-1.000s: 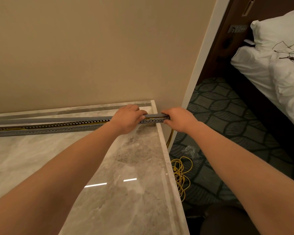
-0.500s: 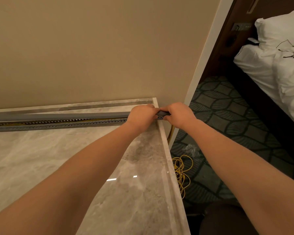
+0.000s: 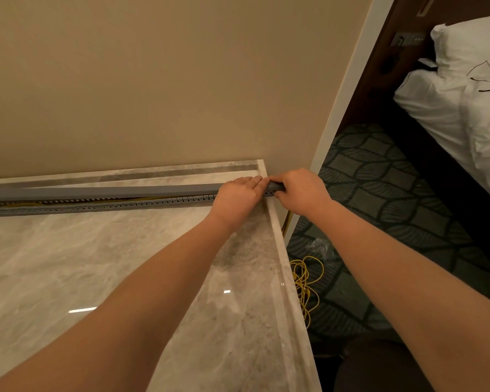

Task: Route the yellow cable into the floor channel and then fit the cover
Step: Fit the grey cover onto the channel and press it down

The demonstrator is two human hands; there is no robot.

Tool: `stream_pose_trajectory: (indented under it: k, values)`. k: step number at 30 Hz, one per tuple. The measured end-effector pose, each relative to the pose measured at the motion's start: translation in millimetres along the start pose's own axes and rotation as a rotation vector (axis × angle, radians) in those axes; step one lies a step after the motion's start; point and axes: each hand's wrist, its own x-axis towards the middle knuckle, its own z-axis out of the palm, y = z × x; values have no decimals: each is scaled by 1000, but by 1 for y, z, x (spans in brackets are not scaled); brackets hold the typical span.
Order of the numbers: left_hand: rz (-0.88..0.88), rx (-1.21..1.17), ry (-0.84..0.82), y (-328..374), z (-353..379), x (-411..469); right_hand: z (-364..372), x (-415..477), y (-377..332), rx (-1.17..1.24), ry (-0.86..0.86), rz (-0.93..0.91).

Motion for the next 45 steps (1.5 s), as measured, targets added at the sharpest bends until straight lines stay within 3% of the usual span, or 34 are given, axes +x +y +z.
stream_pose_trajectory:
  k: [6,10,14,32,42,45]
  values:
    - [-41,-61,-96,-2,8,1,-10,30,-12,-65,-255,68]
    - [-50,-120,-77,-8,2,3,-13,48,-19,-141,-434,71]
    - [-75,-83,-105,-9,-6,6,-8,53,-17,-149,-514,89]
    - [-38,-135,286,-10,11,-5,15,40,-13,-185,-291,83]
    - [21,-208,372,-8,21,-5,20,36,-8,-141,-230,54]
    - [13,-215,298,-8,18,-4,19,34,-8,-141,-220,70]
